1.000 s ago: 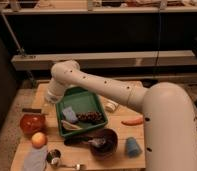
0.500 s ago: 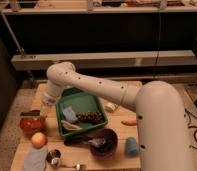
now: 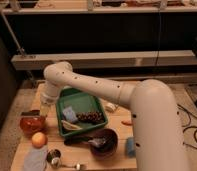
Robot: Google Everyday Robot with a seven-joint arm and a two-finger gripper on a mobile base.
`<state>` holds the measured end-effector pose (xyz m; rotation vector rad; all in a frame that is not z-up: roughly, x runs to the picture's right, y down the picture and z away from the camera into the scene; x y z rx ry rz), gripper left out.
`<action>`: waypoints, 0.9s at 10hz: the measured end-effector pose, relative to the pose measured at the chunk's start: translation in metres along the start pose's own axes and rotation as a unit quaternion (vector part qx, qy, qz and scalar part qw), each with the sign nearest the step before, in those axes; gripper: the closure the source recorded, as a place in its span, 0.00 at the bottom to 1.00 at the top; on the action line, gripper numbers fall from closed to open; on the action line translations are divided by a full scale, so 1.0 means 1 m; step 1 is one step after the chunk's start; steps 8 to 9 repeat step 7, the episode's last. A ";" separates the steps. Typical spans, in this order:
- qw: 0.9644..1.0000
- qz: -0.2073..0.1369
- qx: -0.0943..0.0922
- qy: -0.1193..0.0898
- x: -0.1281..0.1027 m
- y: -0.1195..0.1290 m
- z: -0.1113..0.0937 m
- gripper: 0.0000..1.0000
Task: Place eraser in red bowl
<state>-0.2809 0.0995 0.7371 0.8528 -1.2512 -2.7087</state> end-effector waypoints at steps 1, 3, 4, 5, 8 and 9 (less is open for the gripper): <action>1.000 -0.011 0.003 0.012 0.004 0.001 -0.003 0.20; 0.999 -0.026 0.005 0.032 0.011 0.001 -0.016 0.20; 0.998 -0.036 0.008 0.045 0.017 0.000 -0.022 0.20; 0.997 -0.040 0.009 0.058 0.018 0.000 -0.024 0.20; 0.994 -0.047 -0.003 0.095 0.014 0.002 -0.041 0.20; 0.994 -0.047 -0.003 0.095 0.014 0.002 -0.041 0.20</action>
